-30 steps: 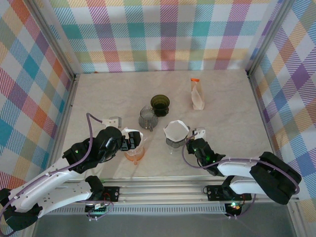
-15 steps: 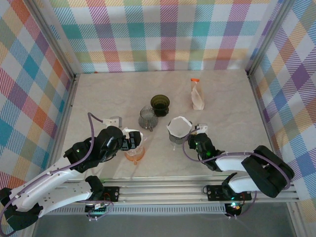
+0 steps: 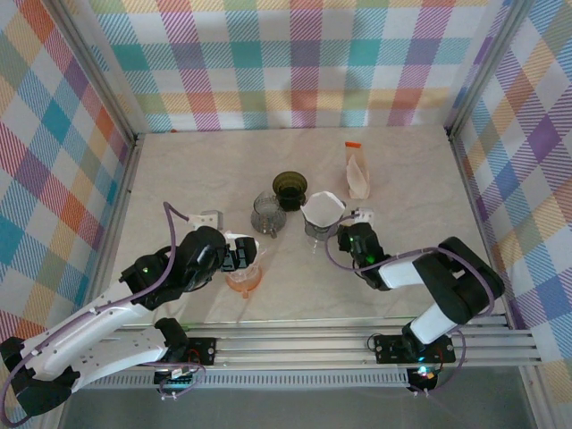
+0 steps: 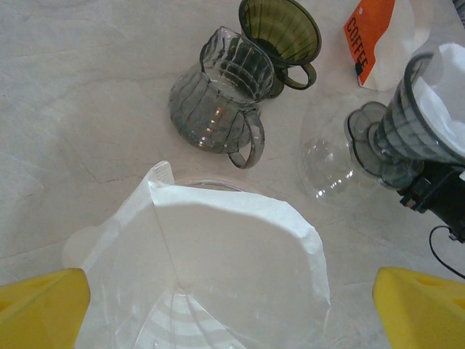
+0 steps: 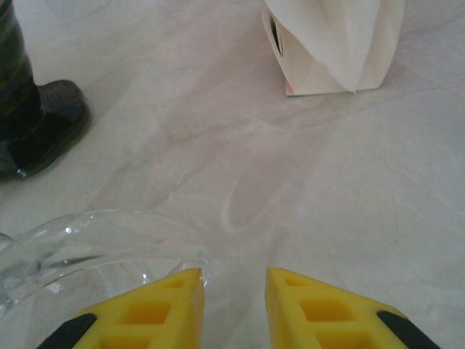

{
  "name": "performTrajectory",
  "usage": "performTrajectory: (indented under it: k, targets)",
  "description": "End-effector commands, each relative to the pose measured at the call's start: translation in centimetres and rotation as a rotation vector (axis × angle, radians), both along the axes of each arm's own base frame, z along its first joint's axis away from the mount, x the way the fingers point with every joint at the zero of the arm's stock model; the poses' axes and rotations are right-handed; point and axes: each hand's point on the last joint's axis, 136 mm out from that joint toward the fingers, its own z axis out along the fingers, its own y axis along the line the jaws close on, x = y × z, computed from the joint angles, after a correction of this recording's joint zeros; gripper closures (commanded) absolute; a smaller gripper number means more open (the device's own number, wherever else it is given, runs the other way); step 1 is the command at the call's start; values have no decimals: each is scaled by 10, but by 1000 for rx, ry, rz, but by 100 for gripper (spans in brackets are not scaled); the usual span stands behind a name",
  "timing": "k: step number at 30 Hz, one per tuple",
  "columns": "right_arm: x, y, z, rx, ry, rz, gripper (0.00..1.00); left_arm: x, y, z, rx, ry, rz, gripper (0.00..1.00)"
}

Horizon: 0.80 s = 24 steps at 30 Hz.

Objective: Place the coffee filter in the dripper

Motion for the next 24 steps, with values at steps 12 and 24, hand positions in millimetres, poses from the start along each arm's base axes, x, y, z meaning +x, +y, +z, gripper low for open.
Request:
performTrajectory:
  k: [12, 24]
  targets:
    - [42, -18, -8, 9, 36, -171, 70, 8, -4, 7, -25, 4, 1, 0]
    - [34, -26, 1, 17, 25, -178, 60, 10, -5, 9, -42, 5, 2, 0]
